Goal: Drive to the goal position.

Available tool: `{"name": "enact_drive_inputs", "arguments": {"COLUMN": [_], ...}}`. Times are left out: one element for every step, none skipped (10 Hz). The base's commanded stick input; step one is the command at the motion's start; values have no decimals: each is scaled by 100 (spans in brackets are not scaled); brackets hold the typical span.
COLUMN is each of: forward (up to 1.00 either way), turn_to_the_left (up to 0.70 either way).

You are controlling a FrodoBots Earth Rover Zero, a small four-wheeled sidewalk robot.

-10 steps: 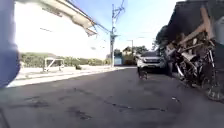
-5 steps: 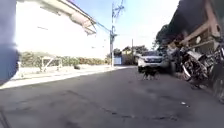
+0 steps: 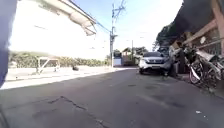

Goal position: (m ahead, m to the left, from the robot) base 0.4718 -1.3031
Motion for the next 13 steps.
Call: {"name": "enact_drive_inputs", "arguments": {"forward": [70,70,70,70,70,70,70,70,70,70,70,70,70], "turn_to_the_left": [-1,-1,-1,-1,-1,-1,-1,-1,-1,-1,-1,-1,-19]}}
